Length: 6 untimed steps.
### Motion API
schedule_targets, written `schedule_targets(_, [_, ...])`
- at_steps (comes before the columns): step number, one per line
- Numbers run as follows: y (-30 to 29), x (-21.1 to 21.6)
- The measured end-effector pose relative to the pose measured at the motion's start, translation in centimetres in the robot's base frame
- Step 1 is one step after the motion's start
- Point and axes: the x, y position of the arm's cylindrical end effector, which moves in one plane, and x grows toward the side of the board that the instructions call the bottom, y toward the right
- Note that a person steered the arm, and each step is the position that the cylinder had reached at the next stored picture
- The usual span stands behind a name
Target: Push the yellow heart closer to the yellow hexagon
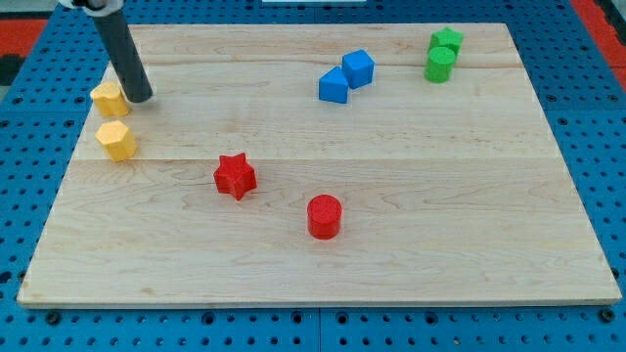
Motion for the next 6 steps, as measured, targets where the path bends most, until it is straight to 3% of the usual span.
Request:
schedule_targets(1, [0.4,-5.6])
schedule_targets(2, [-2.2,-5.7])
schedule_targets(3, [-2.2,-1.8])
schedule_targets(4, [-0.7,-1.2])
schedule_targets(5, [0.7,-3.4])
schedule_targets(6, [-2.7,-3.8])
